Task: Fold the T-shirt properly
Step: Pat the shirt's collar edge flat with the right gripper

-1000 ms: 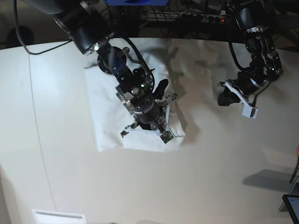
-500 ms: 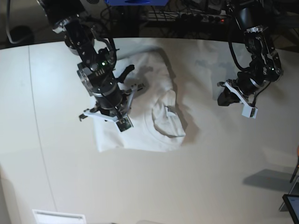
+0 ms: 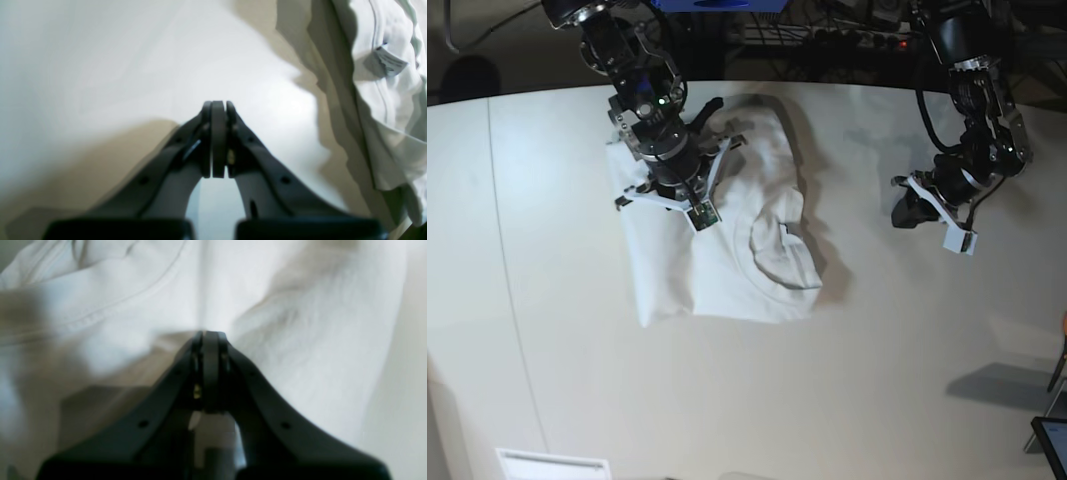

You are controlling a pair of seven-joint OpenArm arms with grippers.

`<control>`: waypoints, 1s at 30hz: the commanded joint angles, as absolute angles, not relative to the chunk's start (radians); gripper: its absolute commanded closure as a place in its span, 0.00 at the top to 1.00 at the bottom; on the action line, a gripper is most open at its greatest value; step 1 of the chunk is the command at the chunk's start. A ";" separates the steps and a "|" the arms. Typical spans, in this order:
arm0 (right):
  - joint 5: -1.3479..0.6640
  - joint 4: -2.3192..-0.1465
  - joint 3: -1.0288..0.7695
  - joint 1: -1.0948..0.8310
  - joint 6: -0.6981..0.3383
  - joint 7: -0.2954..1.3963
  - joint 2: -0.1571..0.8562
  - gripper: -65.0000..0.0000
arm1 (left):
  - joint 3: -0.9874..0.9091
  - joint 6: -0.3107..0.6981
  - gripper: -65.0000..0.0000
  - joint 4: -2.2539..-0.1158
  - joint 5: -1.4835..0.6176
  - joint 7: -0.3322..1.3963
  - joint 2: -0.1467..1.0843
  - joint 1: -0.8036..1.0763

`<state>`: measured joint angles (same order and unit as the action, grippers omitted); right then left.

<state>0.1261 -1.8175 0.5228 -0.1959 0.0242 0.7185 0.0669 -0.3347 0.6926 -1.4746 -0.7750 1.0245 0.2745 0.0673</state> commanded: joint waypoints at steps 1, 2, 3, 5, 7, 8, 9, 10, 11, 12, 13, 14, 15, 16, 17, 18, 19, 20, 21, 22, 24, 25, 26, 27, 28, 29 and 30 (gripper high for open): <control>0.127 -1.890 0.507 -0.185 0.025 0.682 0.077 0.02 | -0.338 0.698 0.00 -1.492 -0.796 1.006 0.291 0.054; 0.127 -1.926 0.498 -0.186 0.025 0.682 0.082 0.02 | -0.338 0.698 0.00 -1.492 -0.796 1.006 0.291 0.054; 0.125 -1.959 0.492 -0.191 0.025 0.684 0.087 0.02 | -0.338 0.698 0.00 -1.492 -0.796 1.006 0.291 0.056; 0.124 -1.988 0.481 -0.220 0.025 0.699 0.091 0.02 | -0.341 0.698 0.00 -1.492 -0.796 1.006 0.291 0.056; 0.124 -1.986 0.483 -0.255 0.025 0.696 0.093 0.02 | -0.346 0.698 0.00 -1.492 -0.796 1.004 0.291 0.056; 0.122 -1.983 0.487 -0.277 0.025 0.688 0.093 0.02 | -0.346 0.698 0.00 -1.492 -0.796 1.004 0.291 0.056; 0.120 -1.969 0.489 -0.302 0.025 0.673 0.088 0.02 | -0.348 0.698 0.00 -1.491 -0.796 1.004 0.291 0.056; 0.110 -1.952 0.489 -0.323 0.025 0.648 0.085 0.02 | -0.348 0.698 0.00 -1.491 -0.794 1.003 0.291 0.056; 0.091 -1.931 0.489 -0.337 0.025 0.622 0.085 0.02 | -0.348 0.698 0.00 -1.491 -0.794 1.003 0.291 0.056; 0.064 -1.897 0.487 -0.338 0.025 0.593 0.087 0.02 | -0.346 0.698 0.00 -1.491 -0.794 1.003 0.291 0.054; 0.033 -1.856 0.484 -0.338 0.025 0.572 0.088 0.02 | -0.348 0.698 0.00 -1.489 -0.794 1.003 0.291 0.054; 0.004 -1.807 0.481 -0.338 0.025 0.550 0.091 0.02 | -0.348 0.698 0.00 -1.488 -0.794 1.003 0.291 0.053; -0.016 -1.764 0.481 -0.334 0.025 0.533 0.093 0.02 | -0.348 0.698 0.00 -1.488 -0.792 1.001 0.291 0.051; -0.021 -1.745 0.479 -0.332 0.025 0.519 0.094 0.02 | -0.348 0.698 0.00 -1.488 -0.792 1.001 0.291 0.050; -0.021 -1.745 0.479 -0.332 0.025 0.509 0.097 0.02 | -0.346 0.698 0.00 -1.488 -0.792 1.001 0.291 0.048; -0.021 -1.768 0.479 -0.335 0.025 0.501 0.108 0.02 | -0.344 0.698 0.00 -1.486 -0.792 1.001 0.291 0.045; -0.021 -1.802 0.479 -0.338 0.025 0.499 0.119 0.02 | -0.343 0.698 0.00 -1.486 -0.792 1.001 0.291 0.045; -0.022 -1.851 0.486 -0.346 0.025 0.499 0.130 0.02 | -0.343 0.698 0.00 -1.486 -0.792 1.001 0.291 0.044; -0.022 -1.886 0.489 -0.354 0.025 0.499 0.131 0.02 | -0.343 0.698 0.00 -1.486 -0.792 1.001 0.291 0.044; -0.022 -1.923 0.489 -0.355 0.025 0.499 0.131 0.02 | -0.343 0.698 0.00 -1.486 -0.792 1.001 0.291 0.044; -0.022 -1.968 0.495 -0.357 0.025 0.499 0.133 0.02 | -0.341 0.698 0.00 -1.486 -0.792 1.001 0.291 0.044; -0.022 -1.971 0.510 -0.355 0.025 0.499 0.134 0.02 | -0.340 0.698 0.00 -1.486 -0.792 1.001 0.291 0.044; -0.022 -1.963 0.529 -0.346 0.025 0.499 0.134 0.02 | -0.340 0.698 0.00 -1.486 -0.792 1.001 0.291 0.044; -0.024 -1.949 0.547 -0.337 0.025 0.499 0.136 0.02 | -0.340 0.698 0.00 -1.486 -0.792 1.001 0.291 0.044; -0.024 -1.922 0.567 -0.332 0.025 0.499 0.134 0.02 | -0.340 0.698 0.00 -1.488 -0.792 1.001 0.291 0.044; -0.024 -1.894 0.579 -0.331 0.025 0.496 0.133 0.02 | -0.338 0.698 0.00 -1.489 -0.792 1.001 0.291 0.044; -0.024 -1.857 0.587 -0.328 0.025 0.495 0.130 0.02 | -0.340 0.698 0.00 -1.488 -0.792 1.001 0.291 0.044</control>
